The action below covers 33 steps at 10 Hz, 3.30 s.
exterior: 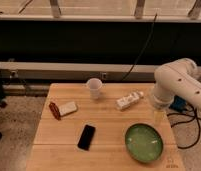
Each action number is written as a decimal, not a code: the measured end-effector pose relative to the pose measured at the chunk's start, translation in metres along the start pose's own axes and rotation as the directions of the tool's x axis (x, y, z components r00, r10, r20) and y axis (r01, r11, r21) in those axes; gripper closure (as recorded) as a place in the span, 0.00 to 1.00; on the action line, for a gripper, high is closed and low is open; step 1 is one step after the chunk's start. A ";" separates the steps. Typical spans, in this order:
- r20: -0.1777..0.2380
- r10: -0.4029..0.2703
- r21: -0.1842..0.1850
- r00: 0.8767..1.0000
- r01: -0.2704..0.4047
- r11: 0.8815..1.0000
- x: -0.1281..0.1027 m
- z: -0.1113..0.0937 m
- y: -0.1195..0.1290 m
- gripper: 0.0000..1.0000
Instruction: Push the eraser across the table
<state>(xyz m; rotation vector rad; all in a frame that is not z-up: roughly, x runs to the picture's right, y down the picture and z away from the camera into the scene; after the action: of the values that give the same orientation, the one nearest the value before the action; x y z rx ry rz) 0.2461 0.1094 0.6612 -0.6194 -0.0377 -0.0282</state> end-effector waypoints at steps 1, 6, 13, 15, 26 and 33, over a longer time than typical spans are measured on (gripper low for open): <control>0.002 -0.002 -0.001 1.000 0.002 1.000 -0.001 0.000 0.000 0.20; 0.009 -0.017 -0.007 1.000 0.017 1.000 -0.008 -0.001 0.003 0.20; 0.018 -0.035 -0.017 0.999 0.035 0.999 -0.015 0.000 0.005 0.20; 0.020 -0.041 -0.018 0.999 0.041 0.999 -0.018 -0.001 0.006 0.20; 0.033 -0.067 -0.031 0.997 0.068 0.997 -0.031 0.002 0.011 0.20; 0.040 -0.083 -0.041 0.996 0.085 0.996 -0.039 0.004 0.016 0.20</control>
<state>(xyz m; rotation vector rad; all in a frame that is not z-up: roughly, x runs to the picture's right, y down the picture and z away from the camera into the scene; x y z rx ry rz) 0.2072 0.1254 0.6537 -0.6609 -0.1009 -0.0986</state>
